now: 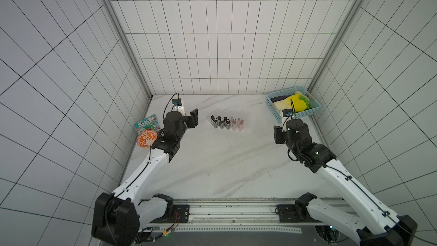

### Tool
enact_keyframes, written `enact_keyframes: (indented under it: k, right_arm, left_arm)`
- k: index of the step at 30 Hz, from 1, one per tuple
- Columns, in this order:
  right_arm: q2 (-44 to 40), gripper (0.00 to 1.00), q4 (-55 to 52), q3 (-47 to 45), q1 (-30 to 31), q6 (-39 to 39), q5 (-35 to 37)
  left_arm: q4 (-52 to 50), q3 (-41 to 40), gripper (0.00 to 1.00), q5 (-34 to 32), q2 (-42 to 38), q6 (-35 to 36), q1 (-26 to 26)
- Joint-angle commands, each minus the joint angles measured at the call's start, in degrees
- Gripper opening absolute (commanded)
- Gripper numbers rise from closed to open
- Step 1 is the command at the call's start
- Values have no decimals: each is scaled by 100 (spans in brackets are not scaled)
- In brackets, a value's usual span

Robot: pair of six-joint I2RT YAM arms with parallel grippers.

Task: Arrange the lipsticks in the organizer
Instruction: Reset both arms

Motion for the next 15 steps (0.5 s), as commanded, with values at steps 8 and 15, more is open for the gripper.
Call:
enact_keyframes:
  k: [8, 15]
  right_arm:
    - [656, 41, 1213, -801, -2385, 52, -716]
    - [604, 99, 3152, -1929, -2866, -548, -240]
  left_arm:
    - [2458, -2471, 85, -1413, -854, 289, 726]
    - [4254, -2526, 86, -601, 885, 206, 1533]
